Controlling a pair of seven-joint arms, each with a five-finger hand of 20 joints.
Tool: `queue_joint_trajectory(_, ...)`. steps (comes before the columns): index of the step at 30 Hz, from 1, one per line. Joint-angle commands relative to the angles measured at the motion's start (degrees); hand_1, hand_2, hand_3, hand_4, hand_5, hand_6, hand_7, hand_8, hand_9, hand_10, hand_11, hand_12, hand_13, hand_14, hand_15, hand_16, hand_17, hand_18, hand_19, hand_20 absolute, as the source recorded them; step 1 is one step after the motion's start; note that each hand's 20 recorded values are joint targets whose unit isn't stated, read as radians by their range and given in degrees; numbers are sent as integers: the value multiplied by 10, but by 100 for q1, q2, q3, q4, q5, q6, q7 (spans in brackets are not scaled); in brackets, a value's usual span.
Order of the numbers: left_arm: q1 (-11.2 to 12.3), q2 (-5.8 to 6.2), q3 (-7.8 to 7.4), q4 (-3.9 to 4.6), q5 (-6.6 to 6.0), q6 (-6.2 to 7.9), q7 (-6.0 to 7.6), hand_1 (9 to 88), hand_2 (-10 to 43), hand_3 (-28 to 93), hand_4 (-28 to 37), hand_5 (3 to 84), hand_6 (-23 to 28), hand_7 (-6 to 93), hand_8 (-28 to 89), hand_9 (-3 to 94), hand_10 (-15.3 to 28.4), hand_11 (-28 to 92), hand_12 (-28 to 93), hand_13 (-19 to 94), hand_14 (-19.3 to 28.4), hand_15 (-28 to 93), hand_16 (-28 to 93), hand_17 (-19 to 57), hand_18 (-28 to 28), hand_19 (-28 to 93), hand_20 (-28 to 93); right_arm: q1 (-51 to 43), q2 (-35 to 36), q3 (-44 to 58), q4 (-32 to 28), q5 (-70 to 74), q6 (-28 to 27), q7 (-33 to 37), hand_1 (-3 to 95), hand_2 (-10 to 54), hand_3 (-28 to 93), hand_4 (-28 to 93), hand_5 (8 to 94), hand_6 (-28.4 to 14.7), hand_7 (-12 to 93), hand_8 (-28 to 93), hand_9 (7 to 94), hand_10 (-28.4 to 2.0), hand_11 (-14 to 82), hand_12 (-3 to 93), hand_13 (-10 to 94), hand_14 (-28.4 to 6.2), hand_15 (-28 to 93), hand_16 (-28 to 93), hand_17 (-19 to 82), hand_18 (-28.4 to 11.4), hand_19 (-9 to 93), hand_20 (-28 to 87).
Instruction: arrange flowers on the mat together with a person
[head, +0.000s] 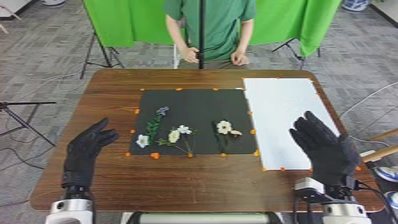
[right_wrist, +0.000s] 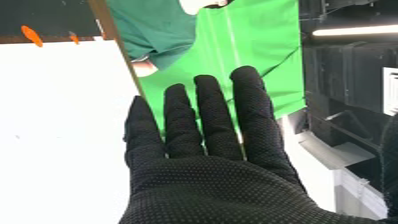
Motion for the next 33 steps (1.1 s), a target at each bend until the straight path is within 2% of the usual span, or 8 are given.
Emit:
queue_joint_trajectory(1, 43, -17, 21, 24, 8, -26, -37, 228, -26, 717, -239, 479, 29, 113, -61, 514, 144, 178, 135, 457, 181, 203, -12, 135, 140, 136, 211, -80, -71, 22, -15, -30, -81, -37, 12, 0, 751, -209, 411, 1, 96, -94, 383, -125, 37, 97, 265, -111, 88, 65, 136, -144, 19, 224)
queue_joint_trajectory(7, 70, -15, 5, 15, 7, -17, -24, 228, -26, 717, -240, 480, 30, 113, -61, 514, 144, 178, 136, 457, 182, 203, -12, 135, 140, 136, 211, -73, -71, 24, -8, -37, -98, -36, 13, 0, 749, -209, 412, 1, 96, -94, 384, -125, 37, 97, 266, -111, 88, 65, 136, -144, 19, 225)
queue_joint_trajectory(15, 13, -23, 23, 44, 16, -18, -19, 227, -27, 719, -238, 480, 30, 112, -61, 514, 144, 178, 135, 457, 182, 203, -13, 135, 140, 136, 211, -38, -55, -14, 14, -26, -88, -2, 13, 1, 748, -210, 414, 0, 96, -94, 386, -126, 37, 97, 266, -110, 89, 65, 136, -144, 18, 225)
queue_joint_trajectory(33, 55, -45, 11, 28, 1, 1, 1, 227, -27, 717, -238, 481, 29, 114, -61, 514, 144, 179, 136, 457, 181, 201, -13, 135, 140, 136, 211, 5, -40, 12, 27, -24, -108, -3, 13, 2, 747, -211, 415, 0, 96, -94, 386, -126, 38, 97, 267, -111, 89, 65, 136, -144, 18, 225)
